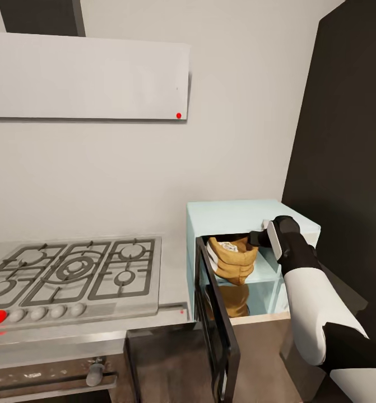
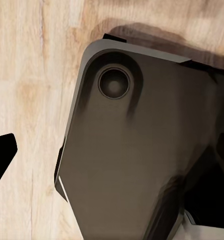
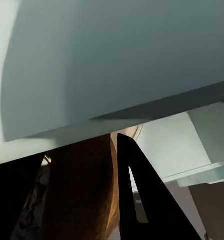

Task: In the kitchen, take the popcorn bag from the countertop, put it into the microwave, and heat it until the popcorn is cooked so the cooked popcorn ends up inside the bag.

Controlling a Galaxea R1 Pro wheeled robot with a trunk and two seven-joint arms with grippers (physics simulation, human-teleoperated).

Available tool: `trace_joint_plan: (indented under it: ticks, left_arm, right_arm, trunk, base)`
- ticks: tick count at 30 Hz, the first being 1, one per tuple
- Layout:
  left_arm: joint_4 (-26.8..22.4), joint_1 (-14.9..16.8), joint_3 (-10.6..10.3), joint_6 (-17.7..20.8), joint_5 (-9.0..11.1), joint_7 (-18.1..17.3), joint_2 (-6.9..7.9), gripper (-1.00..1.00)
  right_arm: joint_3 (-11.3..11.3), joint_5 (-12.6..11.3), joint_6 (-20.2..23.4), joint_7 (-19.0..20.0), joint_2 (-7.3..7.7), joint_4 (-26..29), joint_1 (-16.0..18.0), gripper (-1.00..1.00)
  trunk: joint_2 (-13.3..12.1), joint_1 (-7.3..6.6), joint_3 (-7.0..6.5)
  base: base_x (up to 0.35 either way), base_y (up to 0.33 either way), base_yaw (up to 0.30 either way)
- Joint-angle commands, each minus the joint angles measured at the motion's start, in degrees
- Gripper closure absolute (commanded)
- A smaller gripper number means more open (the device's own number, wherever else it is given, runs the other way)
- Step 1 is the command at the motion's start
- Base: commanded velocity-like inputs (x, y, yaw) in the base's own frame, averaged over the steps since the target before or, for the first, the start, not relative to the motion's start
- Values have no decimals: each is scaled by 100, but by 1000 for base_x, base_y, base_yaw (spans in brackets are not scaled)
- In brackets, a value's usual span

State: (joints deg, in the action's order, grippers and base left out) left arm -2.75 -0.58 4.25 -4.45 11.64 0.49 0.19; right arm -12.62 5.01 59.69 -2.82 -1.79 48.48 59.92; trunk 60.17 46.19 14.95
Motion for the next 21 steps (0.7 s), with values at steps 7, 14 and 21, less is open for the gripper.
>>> trace_joint_plan:
  ticks: [7,14,21]
  left_arm:
    - [-12,-3,41,-4,-1,3,-1,-100]
    - [-9,-3,41,-4,0,3,-1,-100]
    - [-10,-3,41,-4,3,3,-1,-100]
  right_arm:
    - [-21,300,31,32,-14,-120,2,-100]
    - [-21,310,31,450,9,-115,2,-100]
    - [-15,326,31,1062,40,44,2,-100]
  trunk:
    - [3,1,8]
    - [3,1,8]
    - [3,1,8]
  base:
    - [0,0,0]
    - [0,0,0]
    - [0,0,0]
